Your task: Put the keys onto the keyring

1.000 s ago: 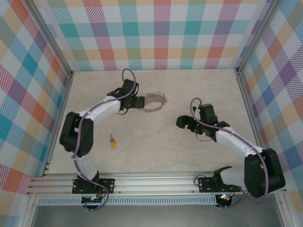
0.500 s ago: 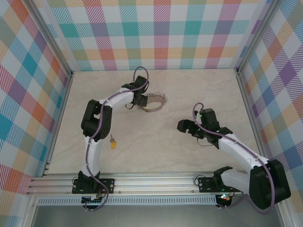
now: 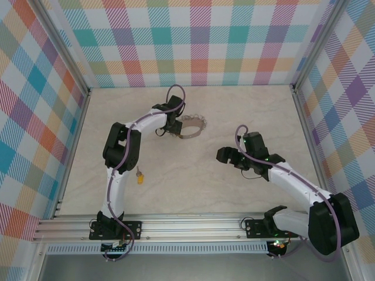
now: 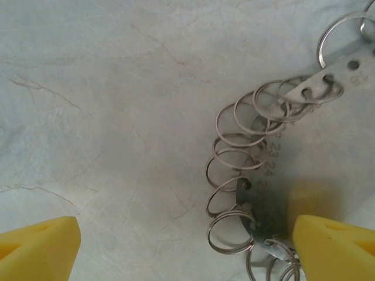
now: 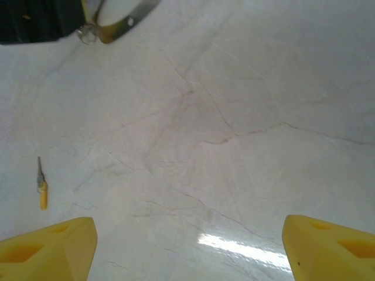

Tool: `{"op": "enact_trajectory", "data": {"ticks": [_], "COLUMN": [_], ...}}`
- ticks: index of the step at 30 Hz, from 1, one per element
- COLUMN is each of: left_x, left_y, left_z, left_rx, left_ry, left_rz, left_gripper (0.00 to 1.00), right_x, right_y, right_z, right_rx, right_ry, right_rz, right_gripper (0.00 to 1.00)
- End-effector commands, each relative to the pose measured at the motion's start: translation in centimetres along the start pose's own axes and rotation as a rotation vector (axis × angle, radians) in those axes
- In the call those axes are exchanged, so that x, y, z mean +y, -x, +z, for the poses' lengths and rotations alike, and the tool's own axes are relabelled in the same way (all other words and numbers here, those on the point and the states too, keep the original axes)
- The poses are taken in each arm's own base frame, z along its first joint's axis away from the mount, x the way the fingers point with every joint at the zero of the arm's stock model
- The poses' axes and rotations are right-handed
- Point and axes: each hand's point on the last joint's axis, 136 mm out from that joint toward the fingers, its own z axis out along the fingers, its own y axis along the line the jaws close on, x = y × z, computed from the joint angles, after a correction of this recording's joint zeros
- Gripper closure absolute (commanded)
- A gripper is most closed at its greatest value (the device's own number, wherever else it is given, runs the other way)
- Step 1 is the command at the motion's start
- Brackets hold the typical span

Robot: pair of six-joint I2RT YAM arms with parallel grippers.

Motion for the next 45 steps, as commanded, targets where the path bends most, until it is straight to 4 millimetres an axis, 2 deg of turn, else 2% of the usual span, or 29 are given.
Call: {"op": "enact_trajectory", "data": {"ticks": [1, 7, 17, 24, 28, 31, 34, 40, 45], "left_x": [-0.1, 0.4, 1.2, 2.0, 2.9, 3.3, 2.9, -1.2, -4.5], "left_y": [-1.9, -3.9, -7.8, -11.2, -12.4, -11.9, -9.8, -5.3, -4.1], "left_z": [-0.4, -1.0, -3.3, -5.3, -6.7, -8.4, -10.5, -14.3, -15.3], "left_rx": [0.042, 0.073, 0.104, 0.102, 0.085, 0.043, -0.02, -0.134, -0.14], "left_ry": [0.004, -0.001, -0.009, -0.033, -0.038, -0.056, -0.117, -0.4, -0.57], "left_rz": [0.021, 0.007, -0.049, -0.083, -0.097, -0.118, -0.157, -0.194, -0.197], "left_gripper": [0.07, 0.07, 0.07, 0.07, 0.07, 0.07, 0.07, 0.07, 0.1], "right_x": [1.3, 2.4, 3.4, 3.6, 3.7, 3.9, 4.1, 3.8, 3.8], "right_y": [1.3, 2.3, 2.8, 1.9, 1.2, 0.9, 0.9, 1.9, 2.3], "right_z": [-0.4, -0.2, 1.2, 3.0, 3.9, 4.3, 4.6, 5.1, 5.8], "right_rx": [-0.016, -0.017, 0.012, 0.062, 0.088, 0.094, 0.087, 0.043, 0.054], "right_ry": [0.006, 0.013, 0.013, 0.011, 0.009, 0.011, 0.009, -0.069, -0.077], "right_rz": [-0.03, -0.051, -0.087, -0.114, -0.126, -0.14, -0.158, -0.214, -0.264], "right_gripper": [0.17, 0.18, 0.17, 0.19, 0.19, 0.19, 0.19, 0.14, 0.13]}}
